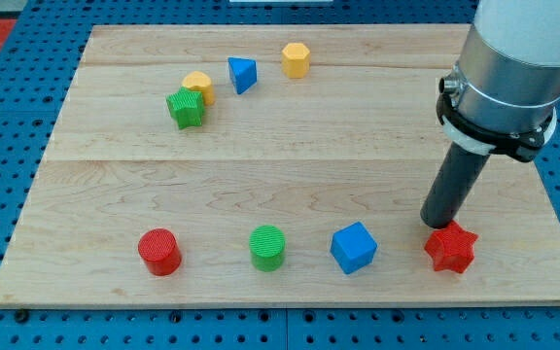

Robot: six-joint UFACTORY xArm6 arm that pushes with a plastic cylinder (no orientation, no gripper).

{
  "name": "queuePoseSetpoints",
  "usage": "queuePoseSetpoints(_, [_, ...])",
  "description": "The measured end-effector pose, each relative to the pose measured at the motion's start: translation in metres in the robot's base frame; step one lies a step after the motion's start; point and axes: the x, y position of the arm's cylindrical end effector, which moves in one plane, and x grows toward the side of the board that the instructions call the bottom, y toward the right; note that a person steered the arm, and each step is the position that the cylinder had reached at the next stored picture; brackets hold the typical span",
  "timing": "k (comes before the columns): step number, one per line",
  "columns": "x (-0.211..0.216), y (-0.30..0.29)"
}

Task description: Move the group of blocks towards the left side of the board

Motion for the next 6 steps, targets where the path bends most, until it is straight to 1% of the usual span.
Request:
queuePoseSetpoints(1, [-0.036, -0.002])
queuePoseSetpoints(2, [-0.117, -0.008])
queuePoseSetpoints(3, [-0.207, -0.031])
queuePoseSetpoints(4, [-0.278, -0.054])
queuePoseSetpoints(5, [-0.278, -0.125])
queuePoseSetpoints(6, [-0.24, -0.193])
